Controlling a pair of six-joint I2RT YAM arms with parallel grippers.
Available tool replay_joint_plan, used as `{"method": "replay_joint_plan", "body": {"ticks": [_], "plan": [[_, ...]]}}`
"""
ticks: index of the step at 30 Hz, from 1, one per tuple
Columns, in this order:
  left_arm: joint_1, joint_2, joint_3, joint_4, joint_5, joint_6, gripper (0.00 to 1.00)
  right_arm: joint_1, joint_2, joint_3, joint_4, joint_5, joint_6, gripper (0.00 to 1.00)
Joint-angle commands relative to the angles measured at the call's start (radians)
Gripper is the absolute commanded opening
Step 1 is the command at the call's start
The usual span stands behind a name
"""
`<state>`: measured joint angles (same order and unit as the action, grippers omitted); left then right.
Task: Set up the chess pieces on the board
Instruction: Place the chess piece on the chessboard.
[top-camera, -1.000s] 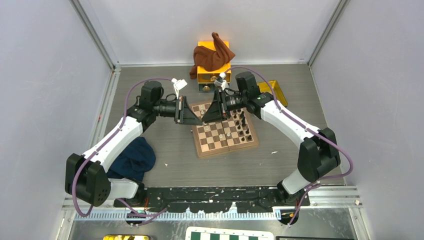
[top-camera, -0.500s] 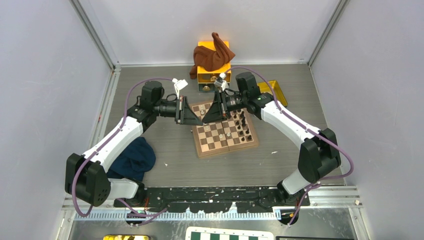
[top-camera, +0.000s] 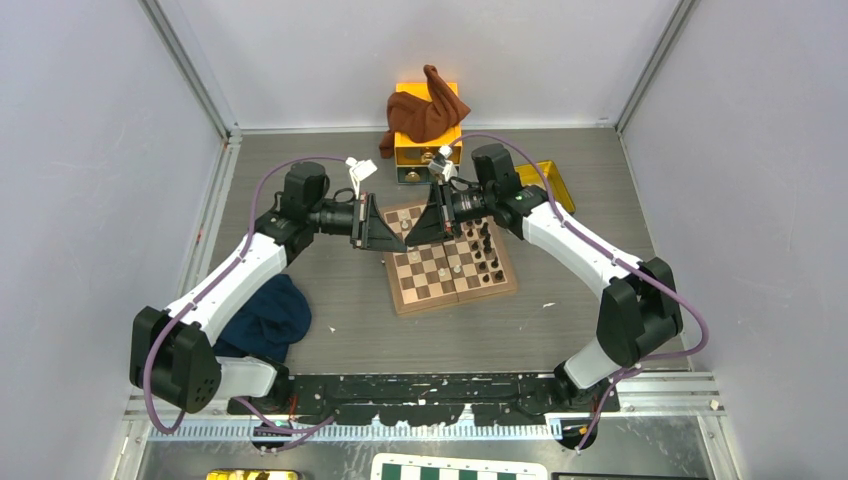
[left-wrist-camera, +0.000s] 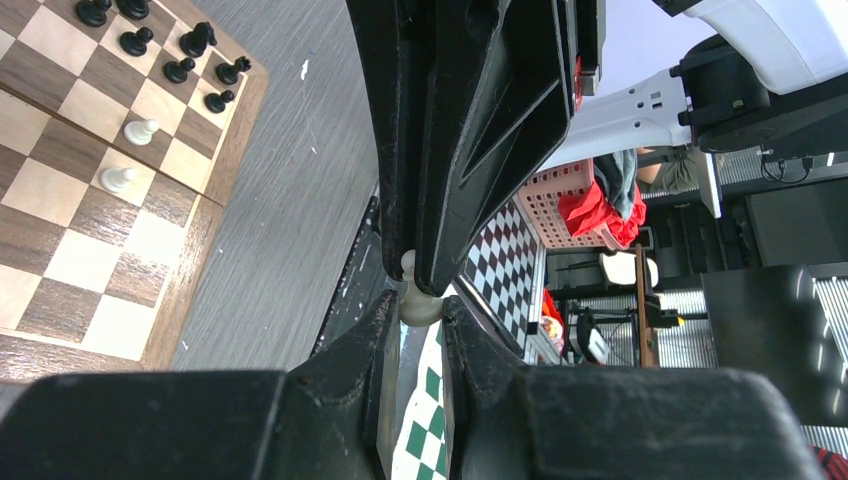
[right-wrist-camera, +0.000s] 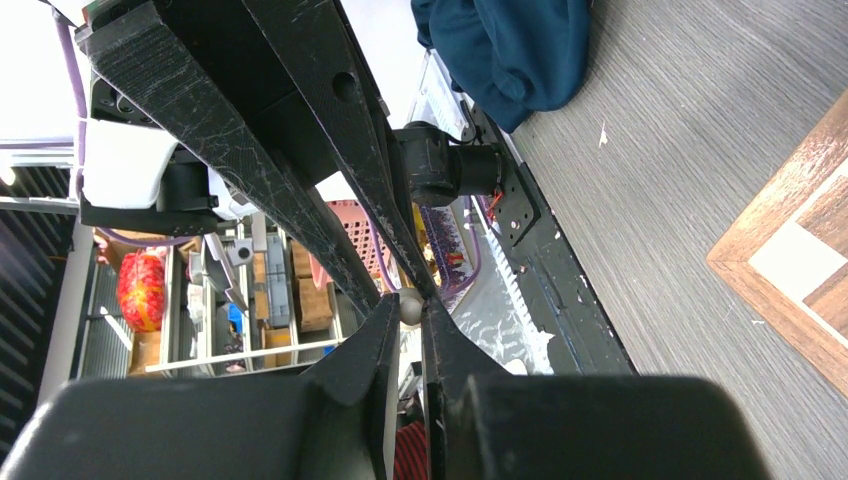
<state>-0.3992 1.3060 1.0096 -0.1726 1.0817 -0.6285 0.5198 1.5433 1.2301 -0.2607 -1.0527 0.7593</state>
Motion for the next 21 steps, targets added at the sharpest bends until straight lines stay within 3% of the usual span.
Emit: {"method": "replay_joint_plan", "body": {"ticks": [1, 3, 7, 14, 21], "plan": [[-0.004, -0.005, 0.021, 0.019, 0.000, -0.008, 0.00, 0.008, -0.055, 0.008, 0.023, -0.023, -0.009, 0.01], [-0.004, -0.007, 0.023, 0.003, -0.009, -0.001, 0.05, 0.008, -0.054, 0.008, 0.020, -0.022, -0.013, 0.01], [-0.004, -0.013, 0.035, -0.047, -0.037, 0.026, 0.27, 0.008, -0.058, 0.009, 0.012, -0.016, -0.020, 0.01], [-0.001, -0.049, 0.034, -0.084, -0.086, 0.052, 0.52, 0.008, -0.064, 0.012, 0.007, 0.003, -0.029, 0.01], [0.011, -0.118, 0.017, -0.130, -0.173, 0.075, 0.59, 0.007, -0.080, 0.011, -0.041, 0.074, -0.071, 0.01]]}}
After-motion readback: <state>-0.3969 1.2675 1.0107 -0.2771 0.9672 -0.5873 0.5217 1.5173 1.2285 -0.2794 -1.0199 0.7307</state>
